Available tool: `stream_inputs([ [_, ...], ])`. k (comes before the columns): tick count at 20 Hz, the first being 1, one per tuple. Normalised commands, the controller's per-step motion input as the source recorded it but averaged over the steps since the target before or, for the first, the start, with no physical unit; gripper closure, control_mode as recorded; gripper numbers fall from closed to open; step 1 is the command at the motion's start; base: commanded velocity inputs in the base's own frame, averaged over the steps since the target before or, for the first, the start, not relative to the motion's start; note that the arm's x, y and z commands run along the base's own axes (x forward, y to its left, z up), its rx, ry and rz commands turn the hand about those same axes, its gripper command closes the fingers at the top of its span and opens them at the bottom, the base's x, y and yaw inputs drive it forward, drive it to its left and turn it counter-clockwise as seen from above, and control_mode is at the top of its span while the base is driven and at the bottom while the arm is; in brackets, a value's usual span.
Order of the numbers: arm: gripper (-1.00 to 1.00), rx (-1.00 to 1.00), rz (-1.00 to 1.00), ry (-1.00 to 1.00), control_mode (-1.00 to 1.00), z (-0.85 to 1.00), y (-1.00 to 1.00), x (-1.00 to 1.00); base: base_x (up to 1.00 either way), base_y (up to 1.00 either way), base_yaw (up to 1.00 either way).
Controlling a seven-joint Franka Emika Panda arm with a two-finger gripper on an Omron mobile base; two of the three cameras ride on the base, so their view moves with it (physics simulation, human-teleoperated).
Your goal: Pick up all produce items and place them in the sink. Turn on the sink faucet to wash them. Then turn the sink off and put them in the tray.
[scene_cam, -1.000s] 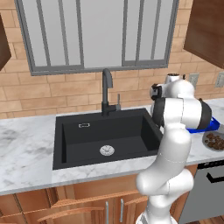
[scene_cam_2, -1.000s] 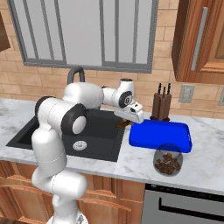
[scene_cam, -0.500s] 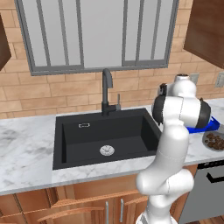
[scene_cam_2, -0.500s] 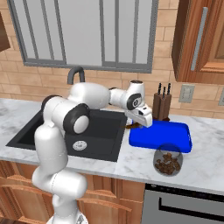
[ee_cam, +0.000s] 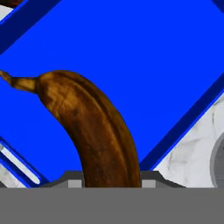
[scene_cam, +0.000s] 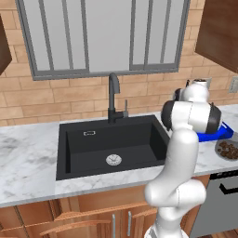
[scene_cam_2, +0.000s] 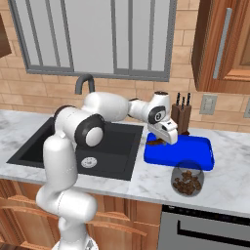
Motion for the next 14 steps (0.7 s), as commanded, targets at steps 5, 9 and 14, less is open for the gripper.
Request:
stream_inputs([
  [5, 1.00, 0.00, -0.04, 0.01, -1.00, -0.18, -0.17, 0.14, 0.00, 0.00, 0.00],
  [9, 1.00, 0.00, -0.04, 0.02, -1.00, -0.28, -0.13, 0.17, 0.00, 0.00, 0.00],
  [14, 1.00, 0.00, -0.04, 0.01, -1.00, -0.34, -0.12, 0.20, 0.00, 0.00, 0.00],
])
